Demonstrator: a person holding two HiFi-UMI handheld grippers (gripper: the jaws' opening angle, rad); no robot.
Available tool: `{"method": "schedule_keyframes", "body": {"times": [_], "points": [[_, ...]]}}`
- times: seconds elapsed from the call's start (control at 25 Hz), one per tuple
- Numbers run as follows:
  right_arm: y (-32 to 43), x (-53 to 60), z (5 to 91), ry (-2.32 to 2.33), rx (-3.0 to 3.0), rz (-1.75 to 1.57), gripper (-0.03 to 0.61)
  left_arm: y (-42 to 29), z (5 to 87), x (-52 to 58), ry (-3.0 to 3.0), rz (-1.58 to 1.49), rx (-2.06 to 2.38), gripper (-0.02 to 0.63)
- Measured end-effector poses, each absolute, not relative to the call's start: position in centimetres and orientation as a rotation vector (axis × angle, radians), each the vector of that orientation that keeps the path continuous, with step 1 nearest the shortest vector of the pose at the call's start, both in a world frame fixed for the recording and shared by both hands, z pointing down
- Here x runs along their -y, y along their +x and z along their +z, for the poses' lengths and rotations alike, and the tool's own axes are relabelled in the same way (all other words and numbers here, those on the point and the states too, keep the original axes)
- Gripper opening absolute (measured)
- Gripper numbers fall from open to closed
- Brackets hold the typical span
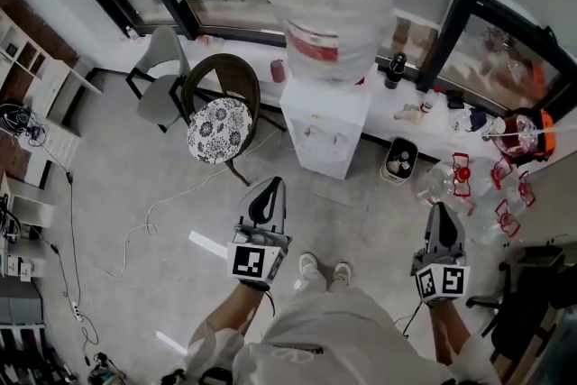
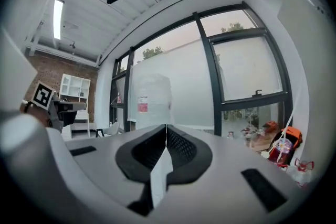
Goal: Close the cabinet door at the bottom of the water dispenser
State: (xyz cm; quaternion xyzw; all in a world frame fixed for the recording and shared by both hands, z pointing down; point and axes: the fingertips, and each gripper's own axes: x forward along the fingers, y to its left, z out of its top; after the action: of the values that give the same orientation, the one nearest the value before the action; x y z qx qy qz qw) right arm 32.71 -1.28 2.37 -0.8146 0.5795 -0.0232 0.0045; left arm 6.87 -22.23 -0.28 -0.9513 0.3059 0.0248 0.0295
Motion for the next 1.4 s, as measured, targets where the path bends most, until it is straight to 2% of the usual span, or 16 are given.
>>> {"method": "schedule_keyframes", "body": {"times": [0.2, 0.64, 1.4], "points": [[32.1, -2.0, -0.1, -2.56, -1.716, -0.057, 0.017, 5.2, -2.6, 20.7, -2.903, 0.101, -0.943, 0.008], [31.1, -4.2, -0.7, -2.565, -1.647, -0.015, 0.015, 4.0, -1.8, 19.5, -2.907, 0.116, -0.959, 0.008], [30.8, -5.2, -0.8, -2.551, -1.654, -0.006, 0.015, 5.4, -1.7, 17.7, -2.924, 0.126, -0.922, 0.008]]}}
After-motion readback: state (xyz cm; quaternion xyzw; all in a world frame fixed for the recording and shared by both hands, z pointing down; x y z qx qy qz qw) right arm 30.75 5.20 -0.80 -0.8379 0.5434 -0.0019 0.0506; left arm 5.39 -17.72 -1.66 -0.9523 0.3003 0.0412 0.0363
